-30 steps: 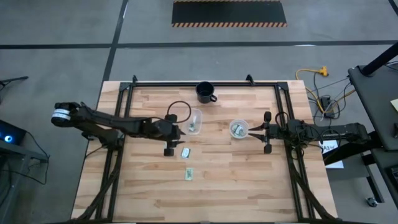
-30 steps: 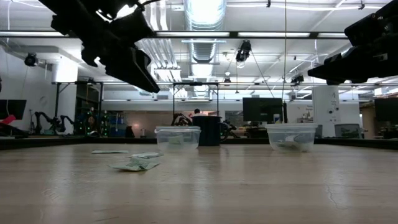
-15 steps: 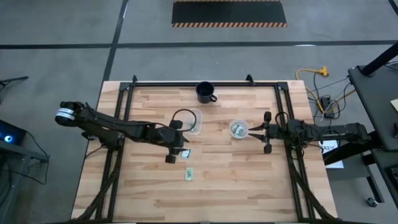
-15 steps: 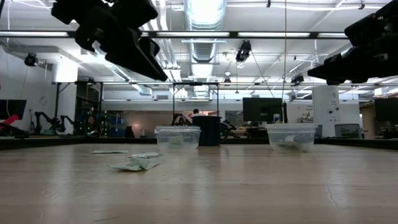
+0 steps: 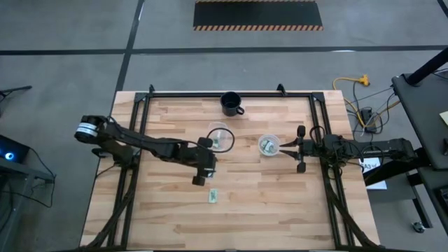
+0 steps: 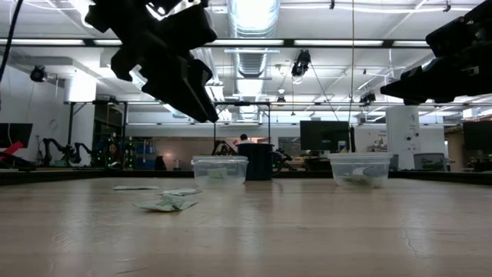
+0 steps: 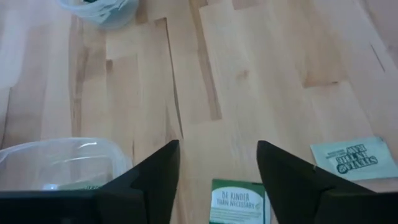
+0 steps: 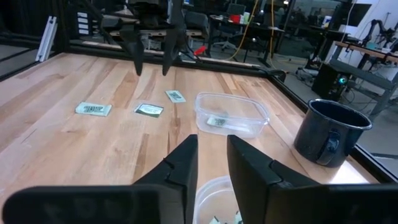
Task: Pick and place items into bin
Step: Put the green stevia packet into the left transparent bin
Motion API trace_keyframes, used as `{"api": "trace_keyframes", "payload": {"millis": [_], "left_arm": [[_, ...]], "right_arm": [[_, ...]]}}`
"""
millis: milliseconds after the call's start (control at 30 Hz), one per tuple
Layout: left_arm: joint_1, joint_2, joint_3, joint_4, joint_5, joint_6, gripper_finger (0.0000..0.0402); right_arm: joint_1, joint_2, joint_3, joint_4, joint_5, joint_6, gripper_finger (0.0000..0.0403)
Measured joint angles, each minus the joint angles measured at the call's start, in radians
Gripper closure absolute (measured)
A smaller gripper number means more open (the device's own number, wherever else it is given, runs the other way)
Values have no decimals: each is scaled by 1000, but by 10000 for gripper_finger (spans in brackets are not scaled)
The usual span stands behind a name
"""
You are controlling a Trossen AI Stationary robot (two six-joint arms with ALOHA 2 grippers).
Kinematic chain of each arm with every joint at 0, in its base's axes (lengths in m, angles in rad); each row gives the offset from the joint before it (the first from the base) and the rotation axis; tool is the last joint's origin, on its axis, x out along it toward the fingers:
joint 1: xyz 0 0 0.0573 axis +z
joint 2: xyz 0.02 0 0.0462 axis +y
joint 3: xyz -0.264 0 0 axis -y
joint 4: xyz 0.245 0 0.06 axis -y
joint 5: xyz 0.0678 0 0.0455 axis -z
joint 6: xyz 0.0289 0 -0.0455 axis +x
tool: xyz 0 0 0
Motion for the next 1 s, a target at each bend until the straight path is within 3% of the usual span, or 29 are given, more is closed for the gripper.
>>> {"api": "trace_keyframes", "payload": {"millis": [400, 833, 1000], "left_arm": [[0, -1, -2, -28, -41, -9, 105], [0, -2, -3, -84, -41, -17, 102], [0, 19, -4, -136, -35, -140, 102]], "right_arm": [[0, 0, 0, 0, 0, 0, 322], [0, 0, 0, 0, 0, 0, 335], [0, 0, 0, 0, 0, 0, 335]]}}
